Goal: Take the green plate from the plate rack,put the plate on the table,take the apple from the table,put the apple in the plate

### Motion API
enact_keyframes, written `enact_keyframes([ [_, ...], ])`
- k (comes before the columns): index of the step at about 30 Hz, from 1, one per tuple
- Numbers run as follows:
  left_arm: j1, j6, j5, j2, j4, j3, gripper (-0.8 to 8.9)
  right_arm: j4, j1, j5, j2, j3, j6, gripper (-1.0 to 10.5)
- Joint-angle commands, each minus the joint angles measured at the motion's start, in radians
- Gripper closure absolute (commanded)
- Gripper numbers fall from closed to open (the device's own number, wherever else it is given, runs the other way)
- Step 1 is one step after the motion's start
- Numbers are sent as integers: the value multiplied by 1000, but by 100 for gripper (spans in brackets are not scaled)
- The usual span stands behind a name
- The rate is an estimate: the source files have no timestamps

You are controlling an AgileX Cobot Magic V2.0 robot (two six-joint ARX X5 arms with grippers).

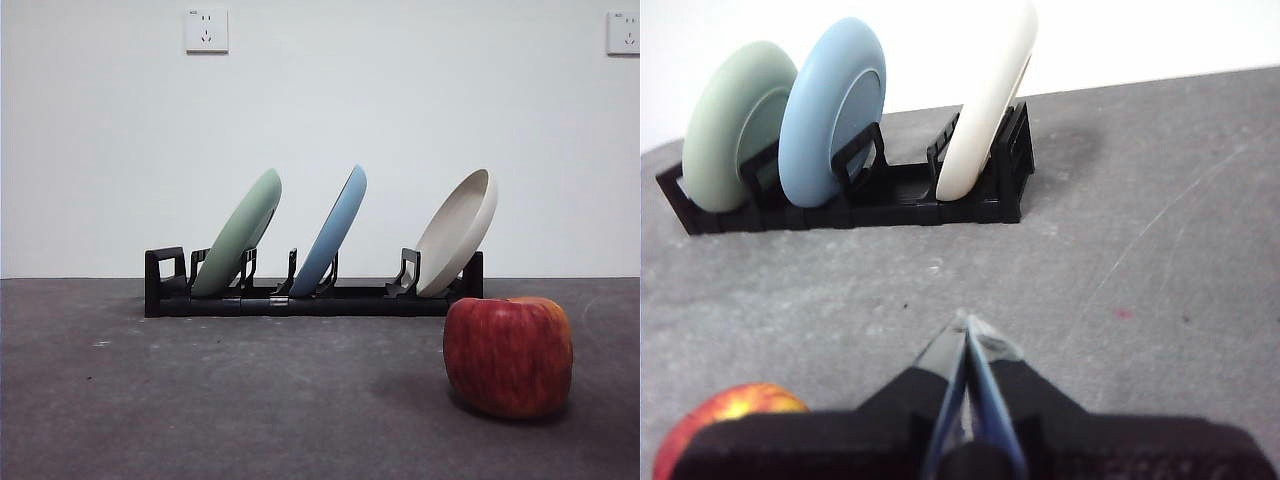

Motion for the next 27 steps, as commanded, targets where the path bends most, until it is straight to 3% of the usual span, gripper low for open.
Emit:
enact_keyframes([
  [1, 2, -10, 13, -3, 18, -13, 818, 22, 1, -1, -4, -13, 114, 946],
  [4, 2, -78, 86, -3, 35, -6, 822, 29, 1, -4, -4, -1, 219, 957],
  [7, 2, -134, 133, -3, 30, 24, 822, 29, 1, -4, 0, 26, 278, 958],
  [16, 2, -159, 191, 68, -67, 221, 822, 8, 3, -37, 84, 200, 305, 959],
  [19, 2, -158, 252, 125, -98, 296, 822, -40, 3, -85, 150, 292, 286, 959],
  [23, 2, -148, 370, 214, -160, 405, 822, -164, 3, -188, 264, 441, 202, 959],
  [27, 2, -70, 484, 306, -259, 512, 822, -337, 4, -261, 389, 595, 92, 958],
])
